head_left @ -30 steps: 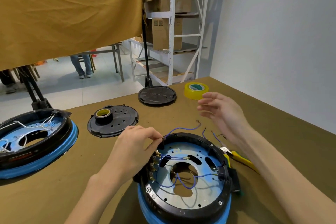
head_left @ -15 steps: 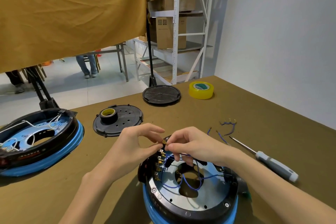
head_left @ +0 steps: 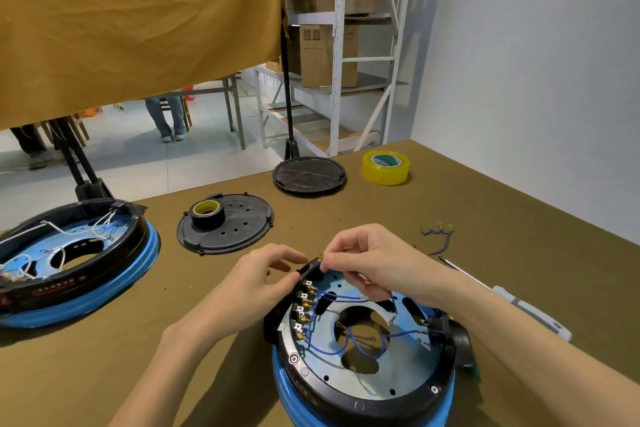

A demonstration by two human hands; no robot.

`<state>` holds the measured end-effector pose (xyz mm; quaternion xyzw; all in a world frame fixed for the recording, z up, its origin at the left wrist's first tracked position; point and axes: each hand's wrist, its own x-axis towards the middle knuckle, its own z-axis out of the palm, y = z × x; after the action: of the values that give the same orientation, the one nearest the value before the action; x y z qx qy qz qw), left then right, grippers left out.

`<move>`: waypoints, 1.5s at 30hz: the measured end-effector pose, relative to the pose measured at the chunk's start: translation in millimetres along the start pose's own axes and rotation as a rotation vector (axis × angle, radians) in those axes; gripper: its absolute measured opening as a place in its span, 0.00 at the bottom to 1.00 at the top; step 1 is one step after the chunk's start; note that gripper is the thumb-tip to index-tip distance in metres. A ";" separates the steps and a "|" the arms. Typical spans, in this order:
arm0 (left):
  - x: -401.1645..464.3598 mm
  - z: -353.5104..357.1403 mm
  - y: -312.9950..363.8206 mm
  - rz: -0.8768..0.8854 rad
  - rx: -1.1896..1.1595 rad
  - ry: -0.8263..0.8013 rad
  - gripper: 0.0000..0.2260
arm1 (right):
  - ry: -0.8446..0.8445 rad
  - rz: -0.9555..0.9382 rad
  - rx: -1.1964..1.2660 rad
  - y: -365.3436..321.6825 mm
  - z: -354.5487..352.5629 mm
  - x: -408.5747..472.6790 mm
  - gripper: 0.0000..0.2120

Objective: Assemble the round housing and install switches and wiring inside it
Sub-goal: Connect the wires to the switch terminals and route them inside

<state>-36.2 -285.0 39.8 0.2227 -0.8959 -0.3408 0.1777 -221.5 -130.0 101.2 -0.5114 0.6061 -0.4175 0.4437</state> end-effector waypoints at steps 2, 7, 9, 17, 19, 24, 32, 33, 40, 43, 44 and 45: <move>0.4 2.5 1.8 0.003 -0.070 -0.022 0.10 | -0.083 0.076 0.054 2.2 3.9 -0.8 0.08; 0.8 7.5 3.5 -0.031 -0.153 -0.005 0.09 | -0.016 0.043 -0.533 16.9 20.7 4.2 0.08; 0.4 7.3 3.3 -0.032 -0.160 -0.011 0.09 | -0.008 0.102 -0.556 25.0 27.4 7.4 0.08; -1.3 1.9 3.8 -0.036 -0.179 -0.084 0.09 | 0.044 0.220 -0.447 30.0 30.7 16.9 0.09; -2.3 -1.5 4.2 -0.037 -0.181 -0.131 0.10 | 0.021 0.189 -0.445 30.9 32.5 16.5 0.10; -5.8 -11.1 6.9 -0.061 0.019 -0.140 0.13 | 0.072 0.050 -0.553 37.5 40.5 9.1 0.10; -14.0 -28.5 14.5 -0.193 0.191 -0.273 0.10 | 0.086 -0.016 -0.634 39.7 43.4 -0.1 0.11; -14.6 -28.6 15.7 -0.198 0.183 -0.264 0.09 | 0.087 -0.012 -0.630 40.1 43.9 0.0 0.11; -14.3 -30.6 22.5 -0.237 0.161 -0.246 0.10 | 0.094 -0.010 -0.626 42.0 45.7 2.8 0.11; -14.4 -27.4 25.8 -0.233 0.149 -0.228 0.11 | 0.089 -0.010 -0.620 43.2 45.6 3.4 0.11; -14.7 -26.7 27.5 -0.236 0.143 -0.227 0.11 | 0.087 -0.008 -0.618 43.7 45.9 3.3 0.11; -15.3 -26.6 29.5 -0.239 0.139 -0.227 0.12 | 0.083 -0.007 -0.619 44.0 46.2 3.5 0.11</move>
<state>-19.1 -271.4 76.3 0.2996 -0.8987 -0.3198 0.0179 -188.2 -130.2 46.6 -0.6068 0.7202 -0.2352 0.2402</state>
